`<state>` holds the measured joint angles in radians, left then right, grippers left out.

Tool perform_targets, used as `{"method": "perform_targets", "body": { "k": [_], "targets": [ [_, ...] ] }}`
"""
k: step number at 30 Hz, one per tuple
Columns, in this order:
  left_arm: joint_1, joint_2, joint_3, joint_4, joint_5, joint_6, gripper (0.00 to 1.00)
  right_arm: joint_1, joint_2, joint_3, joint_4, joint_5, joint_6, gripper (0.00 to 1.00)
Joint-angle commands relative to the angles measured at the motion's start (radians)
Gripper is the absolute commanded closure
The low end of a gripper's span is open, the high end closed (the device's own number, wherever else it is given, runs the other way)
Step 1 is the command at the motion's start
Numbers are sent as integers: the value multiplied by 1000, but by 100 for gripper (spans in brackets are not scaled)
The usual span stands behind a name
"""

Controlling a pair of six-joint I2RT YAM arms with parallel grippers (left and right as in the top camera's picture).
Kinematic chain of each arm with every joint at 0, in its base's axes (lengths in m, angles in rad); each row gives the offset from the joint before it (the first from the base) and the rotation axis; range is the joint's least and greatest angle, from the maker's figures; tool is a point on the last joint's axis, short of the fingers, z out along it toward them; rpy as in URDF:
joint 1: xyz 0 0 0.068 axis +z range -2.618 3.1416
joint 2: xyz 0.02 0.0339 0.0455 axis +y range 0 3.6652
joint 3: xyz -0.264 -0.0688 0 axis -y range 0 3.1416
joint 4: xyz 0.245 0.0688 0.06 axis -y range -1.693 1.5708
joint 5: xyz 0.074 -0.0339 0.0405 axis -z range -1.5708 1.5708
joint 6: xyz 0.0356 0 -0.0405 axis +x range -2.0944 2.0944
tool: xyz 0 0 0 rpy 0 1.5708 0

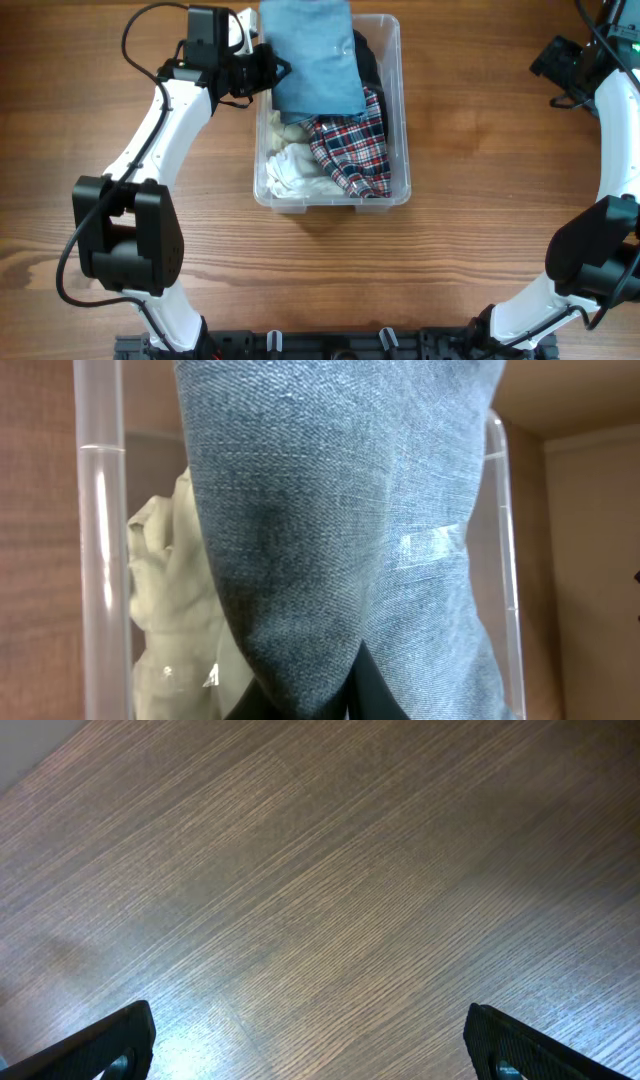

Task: Pack container
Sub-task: 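Lift the denim and carry it over the bin's top end, then lower the denim onto the top of the bin and release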

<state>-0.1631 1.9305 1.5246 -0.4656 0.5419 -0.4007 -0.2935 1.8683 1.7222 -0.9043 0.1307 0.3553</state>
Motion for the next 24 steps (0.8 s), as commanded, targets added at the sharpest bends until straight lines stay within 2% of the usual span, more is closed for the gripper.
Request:
{"method": "perform_targets", "body": {
  "k": [1,3,5,6,8,10,12,14,15,16,17,20,22,24],
  "targets": [
    [-15,5,2,-31,51,-11,50,-1,13,-2,3,-8,13,0],
    [-12,1,2,-27,50,8,47,-1,13,-2,3,-8,13,0],
    [-8,-13,3,-24,47,52,23,-1,13,-2,3,-8,13,0],
    [-7,-20,8,-25,41,56,17,-1,13,-2,3,-8,13,0],
    [-6,-48,34,-25,16,57,13,-1,13,-2,3,-8,14,0],
    [-7,-82,64,-21,8,90,14,0,13,-2,3,-8,13,0],
    [-9,-117,102,-10,2,120,19,-1,13,-2,3,-8,13,0],
    [-20,-144,114,61,0,145,30,-1,13,-2,3,-8,13,1],
    [-27,-145,114,97,-2,162,42,-1,13,-2,3,-8,13,0],
    [-32,-144,114,118,-16,162,49,-1,13,-2,3,-8,13,0],
    [-43,-134,114,130,-52,162,64,-1,13,-2,3,-8,13,0],
    [-64,-115,114,108,-101,162,86,0,13,-2,3,-8,13,0],
    [-75,-110,114,93,-108,162,91,0,13,-2,3,-8,13,0],
    [-82,-111,114,96,-119,162,91,0,13,-2,3,-8,13,0]
  ]
}}
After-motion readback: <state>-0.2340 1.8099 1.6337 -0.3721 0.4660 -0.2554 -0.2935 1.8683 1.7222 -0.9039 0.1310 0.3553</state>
